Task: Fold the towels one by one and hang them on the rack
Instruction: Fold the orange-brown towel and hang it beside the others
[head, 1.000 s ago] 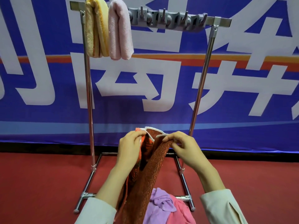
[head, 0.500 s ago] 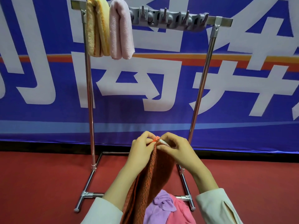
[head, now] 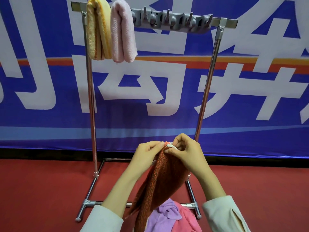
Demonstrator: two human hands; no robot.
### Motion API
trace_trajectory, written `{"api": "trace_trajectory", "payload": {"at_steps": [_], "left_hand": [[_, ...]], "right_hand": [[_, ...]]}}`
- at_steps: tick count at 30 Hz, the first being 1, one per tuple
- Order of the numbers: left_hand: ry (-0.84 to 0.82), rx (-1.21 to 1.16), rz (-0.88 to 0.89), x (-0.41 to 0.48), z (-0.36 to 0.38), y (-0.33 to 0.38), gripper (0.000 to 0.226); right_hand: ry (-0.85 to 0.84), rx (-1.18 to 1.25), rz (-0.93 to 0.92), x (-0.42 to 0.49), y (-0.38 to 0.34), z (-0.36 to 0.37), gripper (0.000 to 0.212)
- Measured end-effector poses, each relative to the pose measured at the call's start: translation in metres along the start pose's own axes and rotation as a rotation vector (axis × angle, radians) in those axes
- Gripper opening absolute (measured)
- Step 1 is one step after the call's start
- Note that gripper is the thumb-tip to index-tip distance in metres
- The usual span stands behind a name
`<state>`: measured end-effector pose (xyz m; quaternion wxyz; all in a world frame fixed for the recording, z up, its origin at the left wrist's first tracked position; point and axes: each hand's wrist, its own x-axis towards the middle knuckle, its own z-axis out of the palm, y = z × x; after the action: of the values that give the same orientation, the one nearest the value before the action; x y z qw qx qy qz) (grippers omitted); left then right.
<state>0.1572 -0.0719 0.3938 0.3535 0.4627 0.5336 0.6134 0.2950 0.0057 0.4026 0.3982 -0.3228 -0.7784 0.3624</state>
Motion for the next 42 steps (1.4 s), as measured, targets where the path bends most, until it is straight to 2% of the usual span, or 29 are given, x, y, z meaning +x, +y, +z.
{"api": "trace_trajectory", "payload": {"at_steps": [3, 8, 10, 15, 17, 22, 27, 29, 33, 37, 42], "left_hand": [[0.005, 0.004, 0.037, -0.001, 0.001, 0.000, 0.010], [0.067, 0.090, 0.061, 0.004, 0.000, -0.006, 0.016], [0.112, 0.128, 0.068, 0.005, -0.001, -0.008, 0.018], [0.261, 0.171, 0.090, 0.011, -0.011, -0.007, 0.019], [0.298, 0.176, 0.103, 0.012, -0.016, -0.007, 0.019], [0.341, 0.240, 0.120, 0.014, -0.022, -0.012, 0.019], [0.366, 0.266, 0.132, 0.013, -0.031, -0.013, 0.018], [0.386, 0.249, 0.140, 0.013, -0.033, -0.012, 0.019], [0.390, 0.267, 0.141, 0.012, -0.036, -0.011, 0.021], [0.401, 0.292, 0.132, 0.011, -0.043, -0.013, 0.021], [0.321, 0.313, 0.148, 0.010, -0.041, -0.014, 0.016]], "right_hand": [[0.021, 0.015, -0.021, 0.000, 0.001, 0.000, 0.025], [-0.013, -0.001, -0.014, 0.000, 0.001, 0.001, 0.030], [-0.080, -0.052, -0.006, 0.002, 0.002, 0.000, 0.027], [-0.382, -0.176, 0.010, 0.000, 0.008, -0.008, 0.025], [-0.432, -0.269, 0.010, 0.000, 0.010, -0.008, 0.026], [-0.413, -0.541, 0.001, -0.001, 0.003, -0.006, 0.036], [-0.405, -0.843, -0.103, -0.004, -0.004, -0.006, 0.022], [-0.400, -0.914, -0.079, -0.003, -0.004, -0.008, 0.018], [-0.406, -0.916, -0.039, -0.003, 0.000, -0.006, 0.011], [-0.340, -0.731, -0.007, 0.002, 0.009, -0.009, 0.010], [-0.375, -0.810, -0.025, 0.001, 0.013, -0.008, 0.008]]}}
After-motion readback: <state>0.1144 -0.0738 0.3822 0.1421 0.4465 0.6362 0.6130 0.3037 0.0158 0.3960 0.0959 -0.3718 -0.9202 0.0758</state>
